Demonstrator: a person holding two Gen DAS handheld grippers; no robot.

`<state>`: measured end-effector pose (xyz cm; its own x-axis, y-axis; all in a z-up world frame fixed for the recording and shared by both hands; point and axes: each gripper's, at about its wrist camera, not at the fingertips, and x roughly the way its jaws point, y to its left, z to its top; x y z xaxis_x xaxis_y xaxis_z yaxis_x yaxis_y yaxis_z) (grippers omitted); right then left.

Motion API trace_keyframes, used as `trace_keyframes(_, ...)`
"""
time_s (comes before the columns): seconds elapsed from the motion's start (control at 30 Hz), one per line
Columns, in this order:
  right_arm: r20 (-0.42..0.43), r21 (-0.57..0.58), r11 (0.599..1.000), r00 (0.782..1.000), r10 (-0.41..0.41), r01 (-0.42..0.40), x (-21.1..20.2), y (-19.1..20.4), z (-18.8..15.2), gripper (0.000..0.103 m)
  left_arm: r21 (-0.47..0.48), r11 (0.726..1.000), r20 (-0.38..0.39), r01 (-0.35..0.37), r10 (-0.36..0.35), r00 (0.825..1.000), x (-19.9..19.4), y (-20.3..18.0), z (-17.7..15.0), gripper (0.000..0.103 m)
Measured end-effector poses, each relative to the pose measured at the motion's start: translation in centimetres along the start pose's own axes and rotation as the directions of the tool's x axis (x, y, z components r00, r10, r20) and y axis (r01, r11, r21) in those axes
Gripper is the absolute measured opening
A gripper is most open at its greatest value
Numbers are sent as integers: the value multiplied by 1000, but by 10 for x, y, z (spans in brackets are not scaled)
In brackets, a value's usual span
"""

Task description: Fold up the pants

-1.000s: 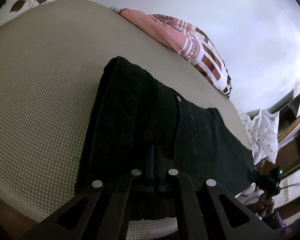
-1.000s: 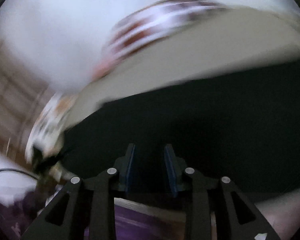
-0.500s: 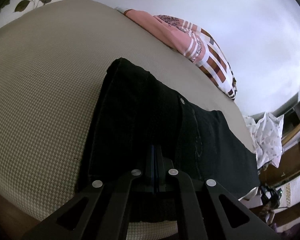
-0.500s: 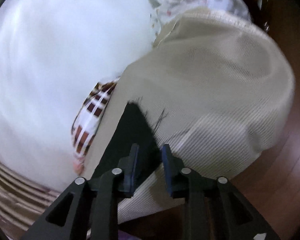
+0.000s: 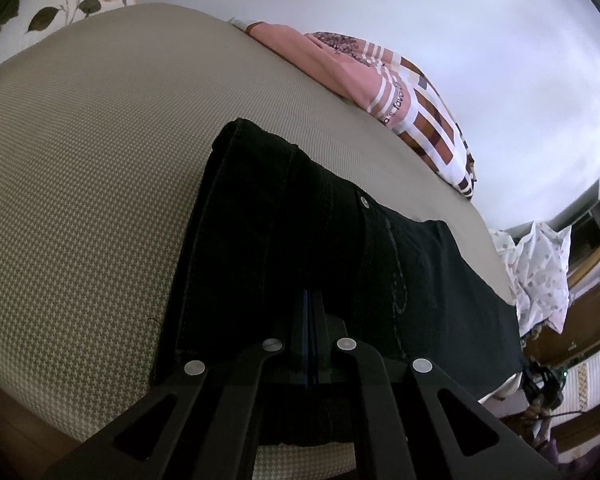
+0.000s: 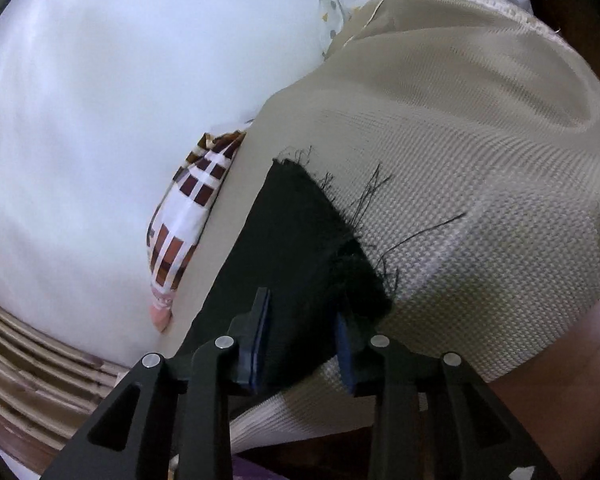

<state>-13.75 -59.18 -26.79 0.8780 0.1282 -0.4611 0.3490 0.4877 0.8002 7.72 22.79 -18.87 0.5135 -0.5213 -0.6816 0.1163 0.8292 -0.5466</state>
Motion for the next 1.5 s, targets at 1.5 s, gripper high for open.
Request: trace_keyframes(1.5,-97,-187,976,987,-128,108,44,98,-22,8,152,959,55,-238,233,971,4,-36,-9,4)
